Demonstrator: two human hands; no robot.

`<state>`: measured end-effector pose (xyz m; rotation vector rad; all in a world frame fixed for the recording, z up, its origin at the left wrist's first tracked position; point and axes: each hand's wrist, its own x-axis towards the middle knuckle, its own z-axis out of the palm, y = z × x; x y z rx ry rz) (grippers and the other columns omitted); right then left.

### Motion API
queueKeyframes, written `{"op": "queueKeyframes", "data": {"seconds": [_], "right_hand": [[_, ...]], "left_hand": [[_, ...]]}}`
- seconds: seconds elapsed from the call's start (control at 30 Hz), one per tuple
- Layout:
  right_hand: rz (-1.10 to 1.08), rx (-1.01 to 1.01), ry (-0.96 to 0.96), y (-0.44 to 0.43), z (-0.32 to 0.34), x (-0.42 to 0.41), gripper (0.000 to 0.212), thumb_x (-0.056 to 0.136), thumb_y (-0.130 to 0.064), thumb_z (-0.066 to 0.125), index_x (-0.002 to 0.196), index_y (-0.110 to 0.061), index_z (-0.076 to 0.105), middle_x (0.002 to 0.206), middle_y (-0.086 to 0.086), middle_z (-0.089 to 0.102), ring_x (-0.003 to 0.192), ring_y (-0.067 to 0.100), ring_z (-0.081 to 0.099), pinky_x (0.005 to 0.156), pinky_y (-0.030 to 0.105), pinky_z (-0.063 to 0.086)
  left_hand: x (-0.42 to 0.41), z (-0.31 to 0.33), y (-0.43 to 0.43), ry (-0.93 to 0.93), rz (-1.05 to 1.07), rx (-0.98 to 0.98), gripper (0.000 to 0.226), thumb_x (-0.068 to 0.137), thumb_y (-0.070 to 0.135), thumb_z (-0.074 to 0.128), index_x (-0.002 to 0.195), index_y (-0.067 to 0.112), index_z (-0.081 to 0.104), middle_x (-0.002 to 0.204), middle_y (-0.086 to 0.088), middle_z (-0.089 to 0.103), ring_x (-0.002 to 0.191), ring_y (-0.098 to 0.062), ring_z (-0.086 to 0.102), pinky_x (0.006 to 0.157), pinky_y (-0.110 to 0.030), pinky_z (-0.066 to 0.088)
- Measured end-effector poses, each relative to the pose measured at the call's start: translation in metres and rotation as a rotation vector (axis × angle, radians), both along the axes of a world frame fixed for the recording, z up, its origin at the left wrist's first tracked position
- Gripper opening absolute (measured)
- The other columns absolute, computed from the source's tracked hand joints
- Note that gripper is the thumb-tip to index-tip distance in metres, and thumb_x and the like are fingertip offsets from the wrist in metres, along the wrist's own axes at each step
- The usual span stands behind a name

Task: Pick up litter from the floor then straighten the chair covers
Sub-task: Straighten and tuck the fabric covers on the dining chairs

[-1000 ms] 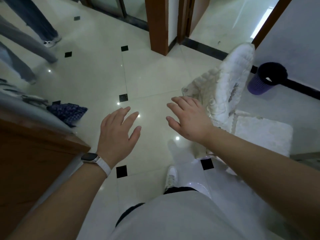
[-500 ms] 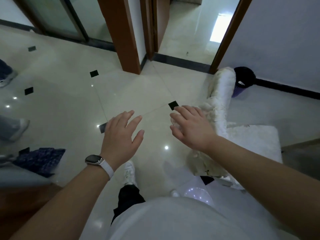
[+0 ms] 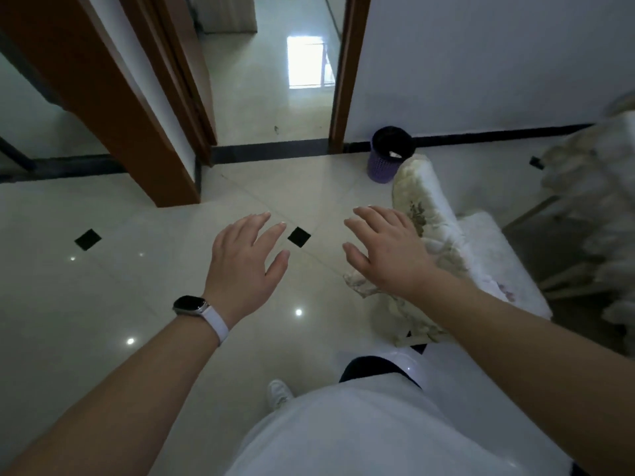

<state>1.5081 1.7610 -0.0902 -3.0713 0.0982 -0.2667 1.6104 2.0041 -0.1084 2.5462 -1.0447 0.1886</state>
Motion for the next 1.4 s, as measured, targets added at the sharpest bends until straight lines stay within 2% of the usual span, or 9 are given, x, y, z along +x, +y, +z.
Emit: {"op": "queueKeyframes", "data": {"seconds": [0.3,0.57,0.73,0.93,1.03,1.13,1.23,1.4], "right_hand": [[-0.301,0.031,0.018,-0.028,-0.009,0.003,0.048,0.091,-0.045,0.041,0.122,-0.015,0.062,0.130,0.007,0.059,0.121,0.029,0.051,0.102,0.043,0.035],[-0.463,0.090,-0.066,-0.078,-0.022,0.037,0.047,0.091,-0.045,0.043,0.120,-0.015,0.063,0.127,0.007,0.061,0.119,0.028,0.053,0.100,0.042,0.037],[-0.541,0.092,-0.079,-0.106,-0.017,0.043,0.048,0.092,-0.045,0.041,0.121,-0.013,0.063,0.129,0.008,0.060,0.119,0.028,0.052,0.101,0.039,0.032],[-0.710,0.114,-0.075,-0.126,-0.012,0.001,0.044,0.094,-0.045,0.041,0.121,-0.016,0.061,0.129,0.008,0.059,0.120,0.028,0.051,0.101,0.043,0.036],[-0.821,0.106,-0.070,-0.130,-0.015,-0.020,0.043,0.093,-0.044,0.043,0.120,-0.016,0.063,0.129,0.007,0.060,0.120,0.028,0.051,0.101,0.042,0.034],[-0.933,0.122,-0.067,-0.124,-0.020,-0.041,0.043,0.093,-0.044,0.044,0.119,-0.015,0.063,0.129,0.007,0.059,0.120,0.028,0.050,0.102,0.041,0.032],[-1.030,0.127,-0.052,-0.115,-0.027,-0.059,0.045,0.092,-0.045,0.044,0.120,-0.015,0.063,0.129,0.007,0.059,0.121,0.030,0.051,0.102,0.044,0.036],[-1.192,0.131,-0.003,-0.097,-0.032,-0.072,0.049,0.092,-0.050,0.042,0.120,-0.015,0.064,0.128,0.007,0.060,0.119,0.028,0.053,0.101,0.042,0.035]], "left_hand": [[0.061,-0.001,-0.067,0.016,-0.251,-0.037,0.044,0.094,0.040,0.048,0.131,0.018,0.058,0.138,-0.009,0.053,0.128,-0.028,0.047,0.104,-0.048,0.037],[0.107,0.012,-0.142,0.009,-0.434,0.045,0.045,0.095,0.042,0.046,0.132,0.019,0.058,0.140,-0.008,0.052,0.129,-0.028,0.046,0.104,-0.047,0.036],[0.122,0.020,-0.197,-0.038,-0.540,0.048,0.046,0.094,0.042,0.047,0.132,0.020,0.058,0.140,-0.008,0.053,0.130,-0.028,0.045,0.104,-0.047,0.035],[0.109,0.020,-0.259,-0.068,-0.727,0.058,0.045,0.093,0.042,0.050,0.130,0.019,0.060,0.137,-0.008,0.055,0.127,-0.028,0.047,0.104,-0.044,0.034],[0.100,0.015,-0.287,-0.080,-0.849,0.033,0.042,0.092,0.039,0.054,0.128,0.019,0.062,0.136,-0.009,0.056,0.125,-0.028,0.050,0.103,-0.043,0.034],[0.094,0.006,-0.309,-0.047,-0.954,0.055,0.043,0.092,0.040,0.054,0.129,0.019,0.062,0.138,-0.008,0.055,0.126,-0.028,0.049,0.104,-0.044,0.036],[0.090,-0.003,-0.326,-0.009,-1.079,0.081,0.045,0.092,0.044,0.053,0.129,0.019,0.062,0.138,-0.008,0.055,0.127,-0.028,0.049,0.104,-0.049,0.039],[0.097,-0.016,-0.346,0.049,-1.217,0.155,0.050,0.092,0.052,0.048,0.129,0.020,0.061,0.137,-0.006,0.055,0.126,-0.027,0.049,0.103,-0.046,0.038]]}}
